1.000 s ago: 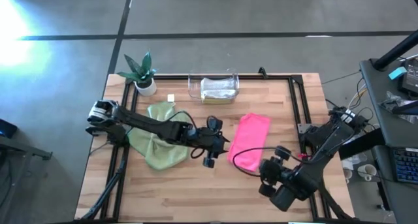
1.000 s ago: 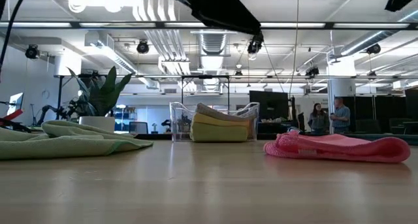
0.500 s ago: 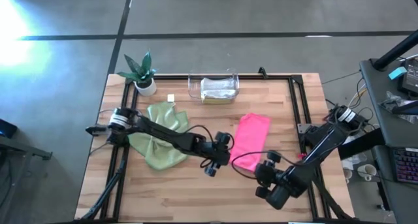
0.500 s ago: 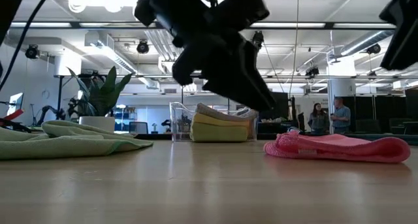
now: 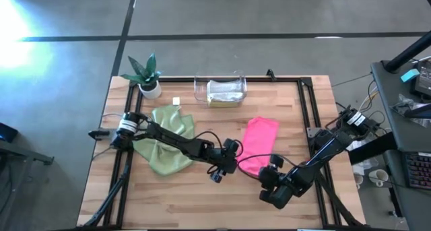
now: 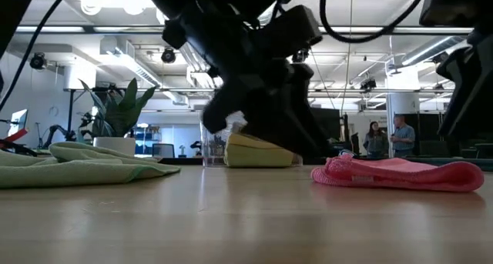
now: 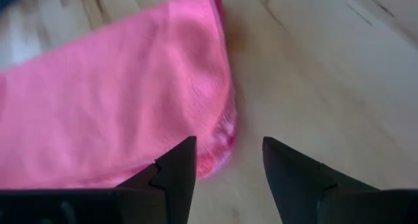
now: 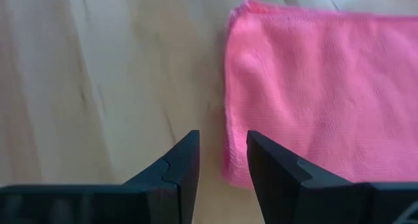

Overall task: Fold microfiber towels
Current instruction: Fold the pink microfiber cloth

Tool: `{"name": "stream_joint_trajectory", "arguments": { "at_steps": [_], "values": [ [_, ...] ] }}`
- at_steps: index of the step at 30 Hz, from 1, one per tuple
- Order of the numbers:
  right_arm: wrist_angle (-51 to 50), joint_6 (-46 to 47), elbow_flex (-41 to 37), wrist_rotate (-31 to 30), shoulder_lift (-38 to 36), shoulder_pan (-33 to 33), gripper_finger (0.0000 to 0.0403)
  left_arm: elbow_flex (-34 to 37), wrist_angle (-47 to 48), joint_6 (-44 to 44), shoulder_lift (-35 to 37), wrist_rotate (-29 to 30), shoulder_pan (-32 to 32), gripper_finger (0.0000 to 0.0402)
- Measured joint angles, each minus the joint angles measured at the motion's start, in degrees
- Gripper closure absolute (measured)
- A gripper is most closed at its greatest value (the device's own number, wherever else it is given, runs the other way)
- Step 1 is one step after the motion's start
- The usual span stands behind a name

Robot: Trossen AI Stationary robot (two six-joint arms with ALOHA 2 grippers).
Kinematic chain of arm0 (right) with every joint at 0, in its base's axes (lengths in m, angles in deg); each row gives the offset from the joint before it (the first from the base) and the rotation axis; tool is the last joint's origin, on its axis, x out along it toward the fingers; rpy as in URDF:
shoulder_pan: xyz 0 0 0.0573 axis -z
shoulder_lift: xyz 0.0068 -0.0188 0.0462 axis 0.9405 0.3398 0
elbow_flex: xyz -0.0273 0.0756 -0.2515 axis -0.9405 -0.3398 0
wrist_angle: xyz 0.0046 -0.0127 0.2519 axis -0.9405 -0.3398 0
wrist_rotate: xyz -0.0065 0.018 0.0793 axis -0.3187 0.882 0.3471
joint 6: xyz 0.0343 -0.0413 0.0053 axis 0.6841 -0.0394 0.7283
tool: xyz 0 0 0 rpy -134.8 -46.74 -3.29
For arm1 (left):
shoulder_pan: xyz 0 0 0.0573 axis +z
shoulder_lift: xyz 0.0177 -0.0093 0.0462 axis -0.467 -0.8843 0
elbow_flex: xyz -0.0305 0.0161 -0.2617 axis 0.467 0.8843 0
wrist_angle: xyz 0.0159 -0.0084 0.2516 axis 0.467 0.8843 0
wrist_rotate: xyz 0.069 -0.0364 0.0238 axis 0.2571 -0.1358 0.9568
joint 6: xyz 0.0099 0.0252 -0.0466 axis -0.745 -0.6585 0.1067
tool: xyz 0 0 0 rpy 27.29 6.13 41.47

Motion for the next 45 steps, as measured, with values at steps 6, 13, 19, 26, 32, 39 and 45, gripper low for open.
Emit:
{"name": "stream_joint_trajectory", "arguments": {
  "at_steps": [6,13,19,26,32,39,45],
  "values": [
    [1.18,0.52,-1.58,0.90,0.00,0.33,0.0284,-0.10,-3.09,-1.29,-3.43,0.58,0.02,0.0242],
    [2.54,0.97,-3.18,1.05,0.03,0.73,0.0284,-0.37,-4.28,-1.39,-4.64,5.35,0.14,0.0242],
    [4.99,0.88,-4.86,2.83,0.02,1.71,0.0284,-0.13,-6.12,-5.39,-4.64,4.91,0.60,0.0242],
    [5.40,0.77,-5.02,7.78,0.02,1.87,0.0284,-0.11,-6.56,-5.52,-5.03,3.54,0.81,0.0242],
    [5.49,-0.14,-5.26,7.65,2.23,3.22,0.0284,-0.11,-6.56,-5.52,-5.03,2.90,0.83,0.0274],
    [6.38,0.75,-4.87,8.36,6.22,4.54,0.0285,-0.10,-6.49,-5.43,-5.03,0.39,0.84,0.0370],
    [6.55,2.75,-4.65,8.74,6.41,4.71,0.0326,-0.09,-6.50,-5.34,-5.03,0.02,0.81,0.0392]
  ]
}}
